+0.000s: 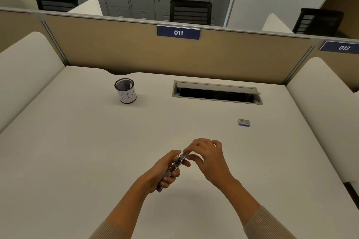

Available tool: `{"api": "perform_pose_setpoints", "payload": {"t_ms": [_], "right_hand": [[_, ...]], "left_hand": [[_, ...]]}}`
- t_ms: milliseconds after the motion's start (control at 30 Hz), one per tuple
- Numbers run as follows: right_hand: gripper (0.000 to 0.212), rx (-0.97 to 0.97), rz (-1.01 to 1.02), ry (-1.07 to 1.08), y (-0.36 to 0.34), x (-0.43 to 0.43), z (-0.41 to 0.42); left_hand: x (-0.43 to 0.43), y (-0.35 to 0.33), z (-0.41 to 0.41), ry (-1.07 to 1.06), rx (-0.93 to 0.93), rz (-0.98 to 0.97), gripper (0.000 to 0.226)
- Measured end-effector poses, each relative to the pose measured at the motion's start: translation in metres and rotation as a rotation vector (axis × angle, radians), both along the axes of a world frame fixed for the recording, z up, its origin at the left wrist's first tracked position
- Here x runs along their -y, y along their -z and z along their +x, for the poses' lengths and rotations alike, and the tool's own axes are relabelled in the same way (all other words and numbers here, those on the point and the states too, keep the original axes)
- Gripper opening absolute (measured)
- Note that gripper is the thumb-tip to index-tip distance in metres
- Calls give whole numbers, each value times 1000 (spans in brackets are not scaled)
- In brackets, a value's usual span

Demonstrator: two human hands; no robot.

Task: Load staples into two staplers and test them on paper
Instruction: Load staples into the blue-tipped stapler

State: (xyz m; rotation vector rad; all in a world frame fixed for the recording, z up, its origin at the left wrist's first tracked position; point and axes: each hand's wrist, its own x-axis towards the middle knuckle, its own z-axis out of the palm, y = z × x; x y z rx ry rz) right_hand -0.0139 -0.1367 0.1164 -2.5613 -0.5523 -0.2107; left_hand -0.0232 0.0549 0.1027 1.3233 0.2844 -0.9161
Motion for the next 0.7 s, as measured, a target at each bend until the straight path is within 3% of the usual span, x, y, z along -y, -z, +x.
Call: {"api": "perform_pose_setpoints", "payload": {"t_ms": [233,500,600,700], "right_hand": [[35,106,-140,-40,4,-2,-4],[42,134,-190,91,4,-5,-1],[33,166,-169,119,5,-9,-1],[7,160,-12,251,4,-12,-1]], "left_hand": [[-2,-2,3,-24,14,19,61],[-1,-1,4,-25,24,55,61],[0,0,5,-27,29,51,60],[0,-2,5,-30,30,55,55]]}}
